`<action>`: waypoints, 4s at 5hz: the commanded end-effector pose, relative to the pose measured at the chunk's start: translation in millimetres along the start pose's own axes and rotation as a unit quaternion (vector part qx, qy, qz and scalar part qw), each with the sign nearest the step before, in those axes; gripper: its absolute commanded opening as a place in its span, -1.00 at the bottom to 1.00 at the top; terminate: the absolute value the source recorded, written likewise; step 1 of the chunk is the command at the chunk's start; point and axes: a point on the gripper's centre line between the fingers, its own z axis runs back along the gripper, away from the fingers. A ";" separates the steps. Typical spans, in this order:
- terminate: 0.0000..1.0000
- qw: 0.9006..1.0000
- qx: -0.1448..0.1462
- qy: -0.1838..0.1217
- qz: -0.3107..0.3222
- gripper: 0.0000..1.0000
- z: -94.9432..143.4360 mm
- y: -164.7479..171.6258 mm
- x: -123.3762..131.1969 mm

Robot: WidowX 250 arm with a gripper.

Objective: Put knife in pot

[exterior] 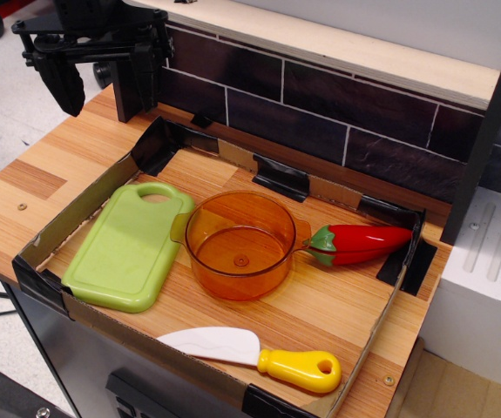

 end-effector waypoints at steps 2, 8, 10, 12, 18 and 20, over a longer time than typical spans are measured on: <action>-1.00 0.992 -0.038 -0.006 -0.123 1.00 7.4 -25.2 -7.9; -1.00 0.723 -0.153 0.081 -0.669 1.00 -6.4 -134.8 -127.1; -1.00 0.639 -0.175 0.049 -0.748 1.00 -15.0 -137.3 -134.5; -1.00 0.613 -0.158 0.049 -0.773 1.00 -40.7 -135.7 -137.5; -1.00 0.583 -0.096 0.041 -0.805 1.00 -115.1 -125.7 -152.6; -1.00 0.623 -0.129 0.034 -0.771 -1.00 -115.5 -126.5 -166.2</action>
